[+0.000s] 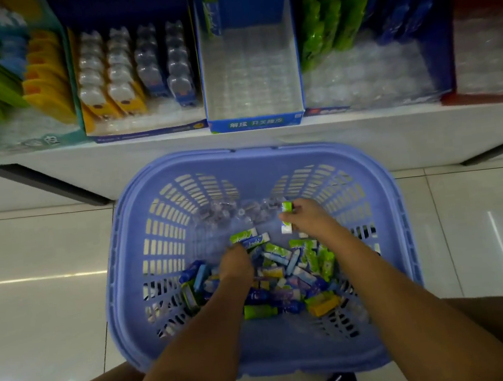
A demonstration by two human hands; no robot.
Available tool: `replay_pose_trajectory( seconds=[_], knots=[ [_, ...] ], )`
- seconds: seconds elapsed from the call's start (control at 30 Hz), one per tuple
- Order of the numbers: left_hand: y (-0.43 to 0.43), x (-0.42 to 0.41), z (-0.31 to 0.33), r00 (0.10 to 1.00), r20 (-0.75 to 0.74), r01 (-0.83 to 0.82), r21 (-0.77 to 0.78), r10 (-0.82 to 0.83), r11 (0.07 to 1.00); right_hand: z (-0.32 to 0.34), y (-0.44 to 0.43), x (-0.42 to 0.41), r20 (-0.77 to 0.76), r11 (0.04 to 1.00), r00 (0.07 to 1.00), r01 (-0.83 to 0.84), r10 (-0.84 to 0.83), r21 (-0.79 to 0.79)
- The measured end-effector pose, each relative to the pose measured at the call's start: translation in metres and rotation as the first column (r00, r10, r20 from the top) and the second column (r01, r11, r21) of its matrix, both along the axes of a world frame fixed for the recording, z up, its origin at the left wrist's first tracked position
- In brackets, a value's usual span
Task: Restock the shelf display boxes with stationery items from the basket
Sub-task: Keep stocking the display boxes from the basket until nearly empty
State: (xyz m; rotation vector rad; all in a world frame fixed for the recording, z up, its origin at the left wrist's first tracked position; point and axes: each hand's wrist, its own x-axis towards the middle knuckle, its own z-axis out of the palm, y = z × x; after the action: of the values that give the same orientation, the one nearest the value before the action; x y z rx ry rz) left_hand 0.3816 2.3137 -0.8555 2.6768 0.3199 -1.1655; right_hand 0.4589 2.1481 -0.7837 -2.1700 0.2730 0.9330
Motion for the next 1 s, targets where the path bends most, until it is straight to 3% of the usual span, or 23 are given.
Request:
replay_pose_trajectory(
  seconds=[0.07,0.13,0.23,0.33,0.4,0.47,0.57,0.63,0.7,0.8,0.87,0.9,1.0],
  knots=[
    [0.0,0.001,0.005,1.0,-0.017,-0.005,-0.036,0.005,0.999,0.018,-0.007,-0.003,0.02,0.998,0.999,0.025,-0.027,0.061],
    [0.002,0.004,0.015,0.999,-0.045,0.003,-0.049,-0.005,0.999,0.036,-0.011,-0.007,-0.035,0.967,0.988,0.156,-0.152,0.202],
    [0.004,0.011,0.035,0.998,-0.063,-0.019,-0.075,0.014,0.997,0.064,-0.01,-0.009,-0.26,0.765,0.904,0.425,-0.338,0.485],
    [0.009,0.021,0.057,0.977,-0.056,-0.214,-0.231,0.207,0.949,0.091,-0.011,-0.007,-0.306,0.626,0.891,0.454,-0.336,0.634],
    [0.012,0.027,0.081,0.912,-0.029,-0.377,-0.448,0.409,0.81,0.11,-0.009,-0.005,-0.266,0.572,0.899,0.427,-0.347,0.7],
    [0.016,0.034,0.113,0.824,0.031,-0.42,-0.635,0.565,0.648,0.128,-0.006,-0.001,-0.201,0.527,0.899,0.395,-0.388,0.752],
    [0.022,0.042,0.163,0.649,0.02,-0.427,-0.818,0.761,0.385,0.157,0.0,0.008,-0.247,0.301,0.849,0.415,-0.467,0.858],
    [0.027,0.046,0.193,0.571,0.016,-0.37,-0.888,0.821,0.274,0.178,0.002,0.016,-0.301,0.175,0.833,0.42,-0.465,0.891],
    [0.03,0.05,0.216,0.518,0.016,-0.299,-0.933,0.855,0.199,0.197,0.005,0.026,-0.208,0.266,0.86,0.36,-0.466,0.894],
    [0.033,0.053,0.239,0.475,0.016,-0.232,-0.962,0.88,0.143,0.217,0.013,0.049,0.125,0.625,0.891,0.2,-0.436,0.755],
    [0.034,0.054,0.246,0.467,0.01,-0.214,-0.969,0.884,0.124,0.225,0.019,0.07,0.383,0.871,0.872,0.092,-0.305,0.483],
    [0.035,0.054,0.247,0.465,0.008,-0.211,-0.97,0.885,0.12,0.229,0.022,0.081,0.507,0.949,0.836,0.05,-0.211,0.312],
    [0.037,0.053,0.247,0.455,0.017,-0.211,-0.969,0.89,0.126,0.237,0.036,0.115,0.757,0.997,0.651,0.005,0.053,-0.074]
  ],
)
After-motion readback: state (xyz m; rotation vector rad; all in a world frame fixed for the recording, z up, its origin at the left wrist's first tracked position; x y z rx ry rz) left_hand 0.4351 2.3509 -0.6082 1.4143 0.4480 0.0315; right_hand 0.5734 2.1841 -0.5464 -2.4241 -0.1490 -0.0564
